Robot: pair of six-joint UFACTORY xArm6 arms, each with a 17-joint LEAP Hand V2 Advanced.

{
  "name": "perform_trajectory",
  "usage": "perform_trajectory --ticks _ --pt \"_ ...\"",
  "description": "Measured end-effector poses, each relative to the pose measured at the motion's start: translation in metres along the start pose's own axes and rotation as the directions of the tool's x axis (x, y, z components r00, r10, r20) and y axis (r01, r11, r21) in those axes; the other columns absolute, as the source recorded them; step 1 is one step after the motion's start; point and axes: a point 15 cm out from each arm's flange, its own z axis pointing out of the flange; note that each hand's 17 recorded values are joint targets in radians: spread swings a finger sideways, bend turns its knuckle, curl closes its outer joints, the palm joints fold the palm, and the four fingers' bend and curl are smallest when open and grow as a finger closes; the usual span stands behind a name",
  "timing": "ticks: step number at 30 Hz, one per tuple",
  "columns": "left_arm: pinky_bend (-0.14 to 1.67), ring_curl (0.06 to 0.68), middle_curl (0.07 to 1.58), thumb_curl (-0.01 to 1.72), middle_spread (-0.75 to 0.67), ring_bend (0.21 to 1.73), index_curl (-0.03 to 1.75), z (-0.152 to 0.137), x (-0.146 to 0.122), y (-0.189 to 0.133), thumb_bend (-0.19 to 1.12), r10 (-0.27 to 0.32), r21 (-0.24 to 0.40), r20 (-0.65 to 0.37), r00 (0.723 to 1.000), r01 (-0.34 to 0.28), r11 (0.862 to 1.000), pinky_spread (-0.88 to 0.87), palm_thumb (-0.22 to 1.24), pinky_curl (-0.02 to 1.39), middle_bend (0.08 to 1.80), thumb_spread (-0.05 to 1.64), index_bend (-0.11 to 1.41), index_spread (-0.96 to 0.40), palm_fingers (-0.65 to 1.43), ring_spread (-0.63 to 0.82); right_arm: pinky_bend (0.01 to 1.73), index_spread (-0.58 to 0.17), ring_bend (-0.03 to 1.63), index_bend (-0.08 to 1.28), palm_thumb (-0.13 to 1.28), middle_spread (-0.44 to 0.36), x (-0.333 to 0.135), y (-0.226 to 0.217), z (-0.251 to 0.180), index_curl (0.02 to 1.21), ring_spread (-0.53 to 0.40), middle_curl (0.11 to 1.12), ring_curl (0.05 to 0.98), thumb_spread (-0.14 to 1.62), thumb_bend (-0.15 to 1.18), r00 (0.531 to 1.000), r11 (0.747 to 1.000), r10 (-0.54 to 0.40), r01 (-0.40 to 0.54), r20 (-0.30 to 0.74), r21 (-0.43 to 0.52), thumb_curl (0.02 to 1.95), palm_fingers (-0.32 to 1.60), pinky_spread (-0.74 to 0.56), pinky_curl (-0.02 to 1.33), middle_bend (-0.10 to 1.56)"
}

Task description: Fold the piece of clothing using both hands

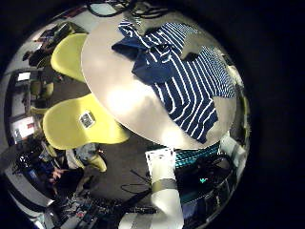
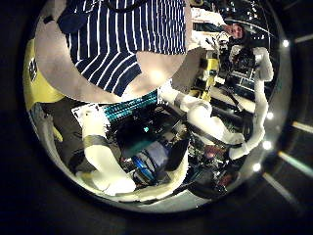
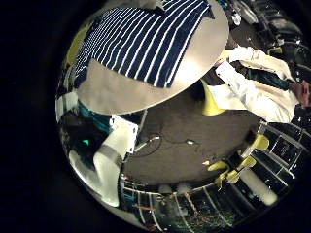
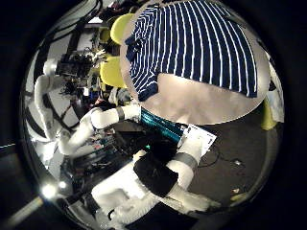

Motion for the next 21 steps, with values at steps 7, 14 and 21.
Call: perform_trajectory --ticks 7,14,21 --pt "0.38 0.189 0.37 0.27 0.18 0.75 0.30 0.009 0.000 0.009 -0.04 -0.007 -0.002 0.002 1.000 0.007 1.000 0.47 -0.03 0.31 0.27 0.89 0.16 -0.09 0.12 0.32 0.54 -0.394 0.67 0.16 0.30 0.011 0.005 0.001 -0.003 0.27 0.087 0.35 0.245 1.18 -0.02 1.000 1.000 -0.003 0.002 -0.013 -0.003 0.27 0.16 0.38 0.30 0.26" --pt "0.36 0.182 0.37 0.27 0.17 0.73 0.31 0.025 -0.001 0.004 -0.02 0.030 -0.038 0.048 0.998 -0.029 0.999 0.47 0.01 0.30 0.25 0.93 0.16 -0.09 0.14 0.32 0.52 -0.390 0.66 0.17 0.31 0.012 0.010 0.003 0.002 0.28 0.083 0.35 0.236 1.20 -0.02 1.000 1.000 0.017 -0.017 0.000 -0.012 0.26 0.19 0.38 0.28 0.25" --pt "0.38 0.181 0.37 0.29 0.14 0.72 0.30 0.069 -0.002 -0.009 -0.02 0.169 -0.077 0.180 0.969 -0.157 0.985 0.47 0.06 0.31 0.21 0.96 0.15 -0.08 0.11 0.31 0.51 -0.385 0.65 0.16 0.32 0.012 0.016 0.013 0.009 0.28 0.083 0.35 0.230 1.21 -0.02 0.997 0.997 0.066 -0.065 0.036 -0.032 0.26 0.20 0.38 0.28 0.24"
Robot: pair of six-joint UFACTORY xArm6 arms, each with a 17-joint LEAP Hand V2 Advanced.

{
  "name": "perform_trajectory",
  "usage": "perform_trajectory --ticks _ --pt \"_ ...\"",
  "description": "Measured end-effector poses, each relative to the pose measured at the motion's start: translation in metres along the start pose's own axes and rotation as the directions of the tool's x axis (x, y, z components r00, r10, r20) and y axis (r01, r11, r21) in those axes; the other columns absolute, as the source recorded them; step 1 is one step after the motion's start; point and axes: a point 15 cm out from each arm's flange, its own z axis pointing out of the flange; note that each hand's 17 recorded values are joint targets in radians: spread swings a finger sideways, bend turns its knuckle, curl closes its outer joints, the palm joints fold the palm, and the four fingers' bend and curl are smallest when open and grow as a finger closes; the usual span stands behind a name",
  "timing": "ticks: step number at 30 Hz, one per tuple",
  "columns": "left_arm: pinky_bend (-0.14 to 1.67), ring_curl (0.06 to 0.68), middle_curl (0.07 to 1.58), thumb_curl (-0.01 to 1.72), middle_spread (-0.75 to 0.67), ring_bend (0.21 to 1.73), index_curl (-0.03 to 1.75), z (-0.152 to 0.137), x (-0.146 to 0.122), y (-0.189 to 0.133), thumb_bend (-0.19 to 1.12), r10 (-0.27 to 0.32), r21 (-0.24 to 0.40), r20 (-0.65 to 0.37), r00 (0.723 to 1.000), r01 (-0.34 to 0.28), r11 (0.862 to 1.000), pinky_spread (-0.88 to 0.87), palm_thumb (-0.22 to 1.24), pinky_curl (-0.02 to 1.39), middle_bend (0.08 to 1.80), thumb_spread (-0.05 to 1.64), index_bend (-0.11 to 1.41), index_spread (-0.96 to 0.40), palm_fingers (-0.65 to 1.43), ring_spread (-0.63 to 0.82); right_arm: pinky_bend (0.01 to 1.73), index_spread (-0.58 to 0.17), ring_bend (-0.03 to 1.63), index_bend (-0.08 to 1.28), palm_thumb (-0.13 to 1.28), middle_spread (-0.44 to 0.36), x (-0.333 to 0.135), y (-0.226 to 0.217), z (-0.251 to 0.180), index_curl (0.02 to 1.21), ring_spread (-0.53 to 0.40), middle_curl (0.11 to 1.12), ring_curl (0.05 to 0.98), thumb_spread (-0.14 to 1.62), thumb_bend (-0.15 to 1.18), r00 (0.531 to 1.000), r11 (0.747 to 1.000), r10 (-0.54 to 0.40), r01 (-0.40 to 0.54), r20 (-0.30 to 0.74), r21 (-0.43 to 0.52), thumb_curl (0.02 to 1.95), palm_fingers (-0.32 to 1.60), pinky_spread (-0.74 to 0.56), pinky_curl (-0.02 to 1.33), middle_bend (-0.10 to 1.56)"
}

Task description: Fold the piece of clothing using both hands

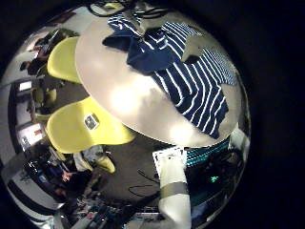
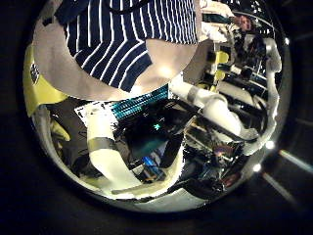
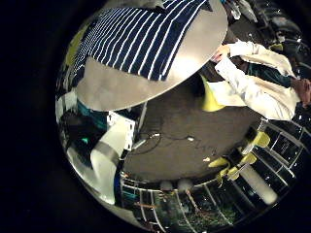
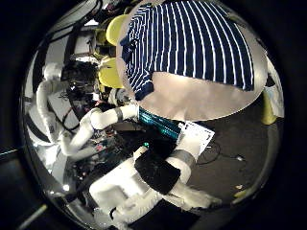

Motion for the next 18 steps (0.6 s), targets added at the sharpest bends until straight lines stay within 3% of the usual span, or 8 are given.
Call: perform_trajectory --ticks 7,14,18 --pt "0.40 0.178 0.35 0.29 0.15 0.70 0.30 0.040 0.018 -0.024 -0.03 0.121 0.035 0.075 0.990 -0.124 0.992 0.46 0.07 0.32 0.18 0.95 0.16 -0.07 0.07 0.34 0.50 -0.381 0.64 0.16 0.33 0.012 -0.007 0.010 0.000 0.28 0.088 0.35 0.226 1.22 -0.02 1.000 1.000 0.014 -0.014 0.024 -0.025 0.26 0.21 0.38 0.27 0.23" --pt "0.41 0.181 0.34 0.30 0.20 0.70 0.30 0.070 0.025 -0.029 -0.03 0.167 -0.019 0.113 0.979 -0.166 0.986 0.46 0.06 0.31 0.19 0.88 0.16 -0.04 0.06 0.37 0.50 -0.377 0.63 0.16 0.33 0.012 -0.010 0.020 -0.005 0.28 0.099 0.35 0.221 1.22 -0.02 1.000 0.999 0.022 -0.021 0.015 -0.023 0.26 0.21 0.38 0.26 0.23" --pt "0.38 0.176 0.34 0.31 0.20 0.69 0.32 0.082 0.029 -0.035 -0.03 0.163 -0.026 0.138 0.977 -0.161 0.987 0.46 0.07 0.30 0.21 0.86 0.20 -0.02 0.12 0.37 0.49 -0.376 0.62 0.17 0.33 0.012 -0.010 0.022 -0.006 0.29 0.101 0.35 0.218 1.22 -0.02 0.999 0.999 0.029 -0.028 0.021 -0.025 0.26 0.22 0.38 0.26 0.22"
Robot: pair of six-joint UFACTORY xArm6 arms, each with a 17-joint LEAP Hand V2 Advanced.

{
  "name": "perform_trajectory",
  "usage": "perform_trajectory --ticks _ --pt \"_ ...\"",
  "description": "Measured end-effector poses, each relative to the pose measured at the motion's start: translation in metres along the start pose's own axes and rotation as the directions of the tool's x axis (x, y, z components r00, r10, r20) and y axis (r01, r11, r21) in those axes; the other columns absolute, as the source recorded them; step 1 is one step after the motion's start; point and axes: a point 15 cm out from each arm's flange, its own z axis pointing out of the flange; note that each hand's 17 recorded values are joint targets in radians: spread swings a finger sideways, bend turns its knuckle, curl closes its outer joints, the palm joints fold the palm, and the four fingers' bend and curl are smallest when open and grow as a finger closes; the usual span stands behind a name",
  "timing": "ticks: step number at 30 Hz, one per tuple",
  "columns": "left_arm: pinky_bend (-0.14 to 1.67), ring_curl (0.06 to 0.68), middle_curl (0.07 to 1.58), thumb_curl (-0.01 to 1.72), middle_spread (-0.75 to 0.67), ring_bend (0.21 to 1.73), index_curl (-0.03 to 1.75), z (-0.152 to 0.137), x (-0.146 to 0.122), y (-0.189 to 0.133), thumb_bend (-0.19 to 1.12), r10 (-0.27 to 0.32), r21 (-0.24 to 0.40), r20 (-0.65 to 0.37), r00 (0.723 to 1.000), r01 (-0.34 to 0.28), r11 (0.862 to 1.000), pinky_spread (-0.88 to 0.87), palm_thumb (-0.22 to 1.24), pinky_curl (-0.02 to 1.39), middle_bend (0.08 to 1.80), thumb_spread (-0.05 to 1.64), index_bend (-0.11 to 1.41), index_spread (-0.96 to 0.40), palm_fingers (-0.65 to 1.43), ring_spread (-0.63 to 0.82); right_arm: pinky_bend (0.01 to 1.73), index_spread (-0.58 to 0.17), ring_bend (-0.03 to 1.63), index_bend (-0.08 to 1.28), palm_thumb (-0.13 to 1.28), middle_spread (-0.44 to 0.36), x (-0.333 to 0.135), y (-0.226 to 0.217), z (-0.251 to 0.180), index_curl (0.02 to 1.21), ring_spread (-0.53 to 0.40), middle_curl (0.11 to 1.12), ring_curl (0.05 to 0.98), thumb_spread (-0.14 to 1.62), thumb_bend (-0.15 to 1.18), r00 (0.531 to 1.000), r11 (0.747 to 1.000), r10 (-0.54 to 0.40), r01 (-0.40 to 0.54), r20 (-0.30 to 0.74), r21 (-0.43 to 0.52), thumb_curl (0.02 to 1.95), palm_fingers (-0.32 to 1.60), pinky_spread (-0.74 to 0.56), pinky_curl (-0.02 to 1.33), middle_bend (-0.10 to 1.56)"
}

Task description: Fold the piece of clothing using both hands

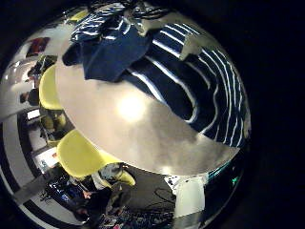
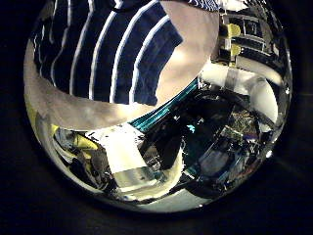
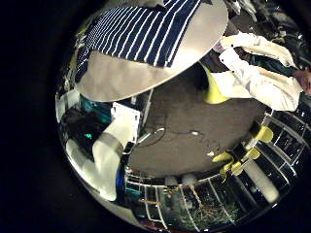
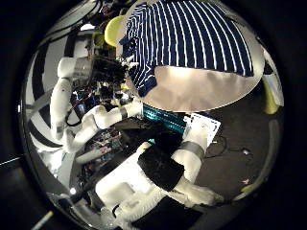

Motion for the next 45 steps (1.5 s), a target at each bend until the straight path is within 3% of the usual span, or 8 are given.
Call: perform_trajectory --ticks 4,8,10,13,24,32,38,45 --pt "0.29 0.165 0.39 0.32 0.07 0.66 0.34 0.005 0.000 -0.005 -0.01 -0.017 -0.002 0.060 0.998 0.017 1.000 0.40 0.13 0.27 0.36 0.85 0.21 -0.01 0.31 0.26 0.49 -0.376 0.62 0.16 0.34 0.012 0.000 0.003 -0.001 0.29 0.102 0.35 0.217 1.23 -0.02 1.000 1.000 0.008 -0.008 0.006 -0.004 0.26 0.23 0.38 0.26 0.22" --pt "0.30 0.171 0.47 0.35 -0.08 0.72 0.39 -0.002 -0.006 -0.017 0.04 -0.064 0.047 0.111 0.992 0.059 0.997 0.16 0.31 0.27 0.57 0.93 0.26 -0.10 0.68 -0.01 0.48 -0.369 0.61 0.16 0.33 0.012 -0.001 0.006 -0.002 0.29 0.102 0.35 0.216 1.22 -0.02 1.000 1.000 0.010 -0.010 0.001 0.002 0.26 0.23 0.38 0.26 0.22" --pt "0.42 0.214 0.52 0.36 -0.20 0.86 0.41 -0.011 -0.009 -0.027 0.07 -0.084 0.089 0.122 0.989 0.074 0.993 -0.09 0.44 0.29 0.67 0.98 0.25 -0.18 0.97 -0.23 0.48 -0.371 0.61 0.17 0.33 0.012 -0.001 0.007 -0.002 0.29 0.102 0.35 0.216 1.23 -0.02 1.000 1.000 0.011 -0.011 0.002 0.003 0.26 0.23 0.38 0.25 0.22" --pt "0.61 0.310 0.62 0.37 -0.30 1.04 0.47 -0.024 -0.017 -0.040 0.08 -0.114 0.141 0.121 0.986 0.097 0.985 -0.32 0.54 0.37 0.75 1.02 0.28 -0.28 1.16 -0.37 0.48 -0.372 0.60 0.17 0.34 0.012 0.000 0.008 -0.002 0.29 0.102 0.35 0.215 1.23 -0.02 1.000 1.000 0.014 -0.014 0.001 0.003 0.26 0.24 0.38 0.25 0.22" --pt "1.03 0.466 0.83 0.47 -0.50 1.28 0.75 -0.098 -0.040 -0.059 0.07 -0.172 0.255 0.105 0.980 0.141 0.957 -0.62 0.75 0.56 0.91 1.08 0.46 -0.55 1.08 -0.47 0.44 -0.366 0.59 0.17 0.36 0.004 0.005 0.005 0.002 0.30 0.092 0.36 0.211 1.23 -0.01 1.000 1.000 0.027 -0.027 0.005 0.003 0.26 0.28 0.38 0.24 0.22" --pt "1.08 0.498 0.91 0.51 -0.56 1.33 0.94 -0.131 -0.045 -0.056 0.01 -0.160 0.239 0.104 0.982 0.132 0.962 -0.65 0.78 0.60 0.93 1.09 0.46 -0.65 1.02 -0.47 0.49 -0.307 0.76 0.15 0.48 -0.025 0.014 -0.026 0.048 0.27 -0.049 0.38 0.259 1.17 -0.01 0.998 0.997 0.057 -0.056 -0.032 0.050 0.31 0.38 0.28 0.25 0.27" --pt "1.10 0.505 0.96 0.53 -0.59 1.34 1.06 -0.144 -0.046 -0.056 -0.01 -0.146 0.215 0.103 0.984 0.122 0.969 -0.65 0.79 0.61 0.93 1.10 0.42 -0.69 1.01 -0.47 0.50 -0.266 0.82 0.18 0.49 -0.066 0.008 -0.071 0.075 0.29 -0.151 0.41 0.284 1.09 -0.03 0.988 0.983 0.088 -0.065 -0.128 0.171 0.32 0.44 0.16 0.23 0.34" --pt "1.11 0.508 0.99 0.55 -0.61 1.35 1.18 -0.150 -0.050 -0.057 -0.01 -0.141 0.198 0.105 0.984 0.118 0.973 -0.64 0.79 0.62 0.93 1.10 0.37 -0.73 1.01 -0.47 0.57 -0.229 0.83 0.17 0.50 -0.176 -0.001 -0.089 0.092 0.32 -0.216 0.42 0.304 1.06 -0.02 0.988 0.988 0.075 -0.054 -0.139 0.148 0.33 0.37 0.05 0.24 0.31"
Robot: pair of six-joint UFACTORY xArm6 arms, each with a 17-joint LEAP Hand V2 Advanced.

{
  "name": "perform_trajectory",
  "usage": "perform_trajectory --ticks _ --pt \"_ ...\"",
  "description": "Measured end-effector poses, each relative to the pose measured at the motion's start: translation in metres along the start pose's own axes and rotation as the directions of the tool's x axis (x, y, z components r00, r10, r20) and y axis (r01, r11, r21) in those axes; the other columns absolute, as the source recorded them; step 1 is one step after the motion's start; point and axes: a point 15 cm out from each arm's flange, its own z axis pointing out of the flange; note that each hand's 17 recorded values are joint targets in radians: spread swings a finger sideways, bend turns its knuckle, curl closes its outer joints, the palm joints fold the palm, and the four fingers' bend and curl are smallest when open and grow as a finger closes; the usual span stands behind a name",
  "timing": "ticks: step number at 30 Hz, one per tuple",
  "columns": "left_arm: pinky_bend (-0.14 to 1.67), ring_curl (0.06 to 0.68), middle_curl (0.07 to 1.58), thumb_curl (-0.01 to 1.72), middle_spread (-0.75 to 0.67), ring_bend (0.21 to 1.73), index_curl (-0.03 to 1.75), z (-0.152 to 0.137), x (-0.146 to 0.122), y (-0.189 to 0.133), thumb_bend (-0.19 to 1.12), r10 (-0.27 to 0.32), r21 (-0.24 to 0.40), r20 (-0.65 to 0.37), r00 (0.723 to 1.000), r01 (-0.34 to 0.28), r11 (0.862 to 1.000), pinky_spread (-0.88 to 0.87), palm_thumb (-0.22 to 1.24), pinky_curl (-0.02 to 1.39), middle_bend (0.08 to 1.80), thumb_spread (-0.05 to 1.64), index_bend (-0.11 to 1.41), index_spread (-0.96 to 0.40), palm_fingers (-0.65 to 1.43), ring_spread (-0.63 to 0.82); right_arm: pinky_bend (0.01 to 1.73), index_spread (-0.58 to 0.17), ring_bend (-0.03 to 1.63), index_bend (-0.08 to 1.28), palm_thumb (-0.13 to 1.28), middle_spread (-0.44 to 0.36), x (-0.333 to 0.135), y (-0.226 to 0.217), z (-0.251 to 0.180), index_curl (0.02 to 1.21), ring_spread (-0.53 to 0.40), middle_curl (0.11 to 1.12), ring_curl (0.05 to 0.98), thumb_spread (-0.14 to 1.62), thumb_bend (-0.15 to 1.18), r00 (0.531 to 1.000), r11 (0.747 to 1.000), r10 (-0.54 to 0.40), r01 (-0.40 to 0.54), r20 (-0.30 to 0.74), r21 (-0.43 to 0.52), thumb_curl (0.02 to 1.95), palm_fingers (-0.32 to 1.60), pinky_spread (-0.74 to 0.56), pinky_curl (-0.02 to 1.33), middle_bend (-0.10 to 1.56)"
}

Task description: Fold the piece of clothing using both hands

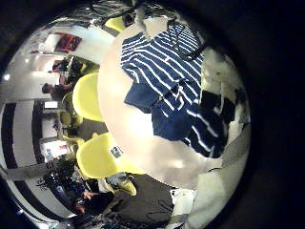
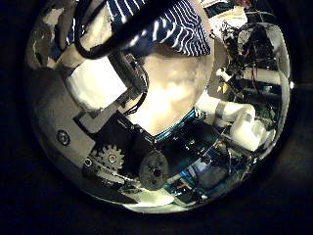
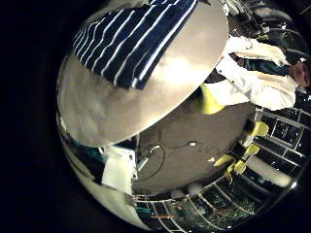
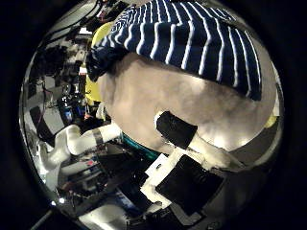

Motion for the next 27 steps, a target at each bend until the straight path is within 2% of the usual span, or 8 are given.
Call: perform_trajectory --ticks 4,11,15,17,18,19,23,27 --pt "1.11 0.508 1.01 0.55 -0.62 1.35 1.23 -0.001 -0.002 0.000 -0.01 0.001 0.000 -0.001 1.000 -0.001 1.000 -0.64 0.78 0.63 0.92 1.10 0.34 -0.74 1.01 -0.46 0.59 -0.208 0.81 0.17 0.51 -0.182 -0.004 -0.008 0.009 0.32 -0.224 0.42 0.304 1.05 -0.02 1.000 1.000 -0.007 0.007 0.004 -0.031 0.34 0.32 0.05 0.23 0.30" --pt "1.10 0.506 1.03 0.56 -0.63 1.34 1.31 -0.003 -0.004 0.010 -0.02 0.001 -0.018 -0.005 1.000 -0.001 1.000 -0.64 0.78 0.63 0.89 1.10 0.28 -0.75 1.01 -0.47 0.55 -0.256 0.80 0.21 0.51 -0.155 0.012 -0.020 0.013 0.35 -0.202 0.43 0.307 1.05 -0.03 0.996 0.998 -0.021 0.015 -0.082 -0.067 0.34 0.38 0.04 0.21 0.33" --pt "1.04 0.486 1.01 0.51 -0.62 1.23 1.30 0.009 0.006 0.026 -0.06 0.029 -0.064 -0.047 0.998 -0.032 0.997 -0.65 0.61 0.63 0.87 1.07 0.27 -0.74 0.86 -0.49 0.52 -0.279 0.80 0.21 0.51 -0.140 0.021 -0.018 0.006 0.37 -0.200 0.44 0.308 1.05 -0.03 0.994 0.997 -0.025 0.017 -0.111 -0.076 0.34 0.41 0.04 0.19 0.35" --pt "0.99 0.465 0.97 0.47 -0.60 1.11 1.26 0.022 0.014 0.034 -0.06 0.052 -0.096 -0.073 0.996 -0.059 0.994 -0.63 0.51 0.63 0.77 1.06 0.25 -0.72 0.57 -0.48 0.51 -0.285 0.80 0.21 0.51 -0.137 0.021 -0.018 0.004 0.38 -0.200 0.44 0.312 1.05 -0.02 0.994 0.997 -0.023 0.015 -0.111 -0.077 0.34 0.41 0.04 0.19 0.35" --pt "0.98 0.465 0.97 0.46 -0.59 1.11 1.25 0.028 0.017 0.036 -0.06 0.060 -0.107 -0.082 0.995 -0.068 0.992 -0.63 0.50 0.63 0.77 1.05 0.26 -0.72 0.56 -0.48 0.51 -0.289 0.80 0.21 0.51 -0.135 0.022 -0.018 0.002 0.38 -0.200 0.45 0.313 1.05 -0.02 0.994 0.997 -0.020 0.012 -0.110 -0.077 0.34 0.41 0.04 0.19 0.35" --pt "0.96 0.444 0.93 0.44 -0.56 1.06 1.22 0.033 0.019 0.038 -0.06 0.065 -0.117 -0.088 0.994 -0.075 0.990 -0.61 0.46 0.63 0.64 1.04 0.24 -0.69 0.41 -0.44 0.51 -0.296 0.79 0.21 0.51 -0.134 0.023 -0.017 0.001 0.39 -0.200 0.45 0.314 1.05 -0.03 0.994 0.997 -0.017 0.009 -0.110 -0.077 0.35 0.41 0.05 0.18 0.35" --pt "0.91 0.399 0.85 0.40 -0.51 1.01 1.14 0.052 0.028 0.042 -0.04 0.083 -0.134 -0.101 0.991 -0.096 0.986 -0.58 0.40 0.61 0.51 1.02 0.20 -0.63 0.40 -0.38 0.50 -0.306 0.78 0.21 0.51 -0.132 0.025 -0.014 -0.001 0.40 -0.200 0.45 0.314 1.05 -0.03 0.994 0.996 -0.010 0.001 -0.107 -0.084 0.35 0.41 0.05 0.17 0.35" --pt "0.86 0.383 0.79 0.37 -0.42 0.97 1.06 0.064 0.035 0.046 -0.03 0.093 -0.151 -0.108 0.990 -0.109 0.983 -0.52 0.37 0.61 0.38 1.00 0.19 -0.56 0.32 -0.30 0.50 -0.310 0.77 0.20 0.51 -0.128 0.026 -0.013 -0.002 0.41 -0.199 0.45 0.315 1.05 -0.03 0.994 0.996 -0.010 0.001 -0.104 -0.089 0.35 0.41 0.07 0.17 0.33"
